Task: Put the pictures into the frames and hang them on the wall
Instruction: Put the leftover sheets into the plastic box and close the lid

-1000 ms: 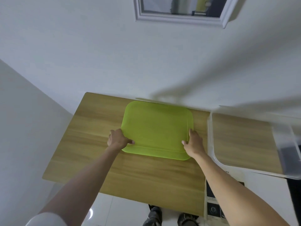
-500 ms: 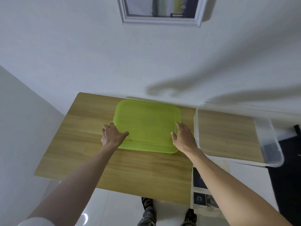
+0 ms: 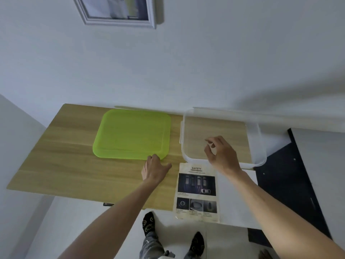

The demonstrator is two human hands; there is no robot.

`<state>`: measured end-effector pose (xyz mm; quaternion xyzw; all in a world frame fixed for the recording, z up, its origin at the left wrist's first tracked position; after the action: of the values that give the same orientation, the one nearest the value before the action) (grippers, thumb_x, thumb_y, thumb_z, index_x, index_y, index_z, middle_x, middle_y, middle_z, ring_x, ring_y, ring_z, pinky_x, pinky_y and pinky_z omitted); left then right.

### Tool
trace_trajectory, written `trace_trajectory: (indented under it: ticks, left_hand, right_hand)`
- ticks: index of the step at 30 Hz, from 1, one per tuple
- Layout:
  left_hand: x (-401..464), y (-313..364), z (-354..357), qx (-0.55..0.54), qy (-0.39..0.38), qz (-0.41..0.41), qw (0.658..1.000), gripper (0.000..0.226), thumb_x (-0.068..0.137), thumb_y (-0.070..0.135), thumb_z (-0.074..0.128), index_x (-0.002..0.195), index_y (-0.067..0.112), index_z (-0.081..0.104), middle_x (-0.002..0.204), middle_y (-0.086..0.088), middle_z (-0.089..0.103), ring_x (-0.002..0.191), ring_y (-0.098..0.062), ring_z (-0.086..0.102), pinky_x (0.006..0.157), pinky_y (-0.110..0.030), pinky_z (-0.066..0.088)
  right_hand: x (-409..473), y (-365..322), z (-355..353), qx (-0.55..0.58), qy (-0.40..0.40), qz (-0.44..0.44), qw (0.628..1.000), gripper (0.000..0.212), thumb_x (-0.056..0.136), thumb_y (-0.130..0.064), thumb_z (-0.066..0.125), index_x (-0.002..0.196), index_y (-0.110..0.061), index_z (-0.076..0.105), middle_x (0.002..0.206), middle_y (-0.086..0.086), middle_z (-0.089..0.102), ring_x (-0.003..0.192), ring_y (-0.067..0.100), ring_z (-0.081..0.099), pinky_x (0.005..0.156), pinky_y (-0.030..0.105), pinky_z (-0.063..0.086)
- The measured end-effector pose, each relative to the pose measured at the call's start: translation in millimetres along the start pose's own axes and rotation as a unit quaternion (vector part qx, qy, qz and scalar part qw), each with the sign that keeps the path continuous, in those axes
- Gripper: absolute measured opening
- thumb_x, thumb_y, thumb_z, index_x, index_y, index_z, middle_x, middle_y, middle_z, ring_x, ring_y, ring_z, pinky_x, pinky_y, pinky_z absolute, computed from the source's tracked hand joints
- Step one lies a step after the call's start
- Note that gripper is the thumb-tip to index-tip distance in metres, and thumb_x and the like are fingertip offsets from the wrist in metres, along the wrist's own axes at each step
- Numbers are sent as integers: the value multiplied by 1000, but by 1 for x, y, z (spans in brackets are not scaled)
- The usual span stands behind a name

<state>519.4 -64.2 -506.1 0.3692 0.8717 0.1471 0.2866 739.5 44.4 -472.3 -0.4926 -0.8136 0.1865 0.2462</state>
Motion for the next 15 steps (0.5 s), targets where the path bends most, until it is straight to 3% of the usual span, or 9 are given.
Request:
trace_trajectory:
  ticks: [5,9,11,13,15]
  left_hand:
    - [-39,18,56,38,-70,-19,997,60,77,50,71,118,11,52,124,-8,53,108,-28,55,88,-42,50]
    - [-55,24,81,54,-79,-31,995,69,73,50,74,122,8,48,126,-11,46,116,-31,51,89,-41,49]
    - [-59,27,89,61,-74,-29,995,74,71,50,76,124,7,46,127,-12,44,119,-31,47,91,-43,49]
    - [-62,31,94,72,-64,-32,995,78,71,49,78,127,6,44,130,-13,41,122,-31,43,92,-40,48]
    - [-64,34,98,79,-55,-39,995,79,71,46,79,128,5,42,131,-13,37,123,-31,40,90,-39,45]
  right_hand:
    - [-60,58,-37,18,2,50,999,10,91,-26,64,100,-23,70,97,-15,61,74,4,60,64,29,55]
    - [-102,101,-50,-14,-28,134,990,14,90,-35,63,100,-25,67,106,-10,63,84,10,62,68,34,56]
    - [-114,118,-51,-49,-56,206,976,35,89,-37,64,119,-20,61,123,0,58,104,20,60,77,39,56]
    - [-121,129,-50,-80,-104,294,947,65,87,-43,67,140,-16,42,138,11,44,121,30,51,87,43,53]
    - [-125,135,-46,-75,-156,378,909,87,85,-50,69,149,-12,25,145,17,35,127,35,47,91,44,49]
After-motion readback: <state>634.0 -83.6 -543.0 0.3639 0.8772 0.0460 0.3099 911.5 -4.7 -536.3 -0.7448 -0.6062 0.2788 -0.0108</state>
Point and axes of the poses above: each hand's wrist, its own x-axis towards the middle knuckle, its own z-axis out of the palm, y = z × x, the point moved 1 cm from there along x, towards the middle knuckle
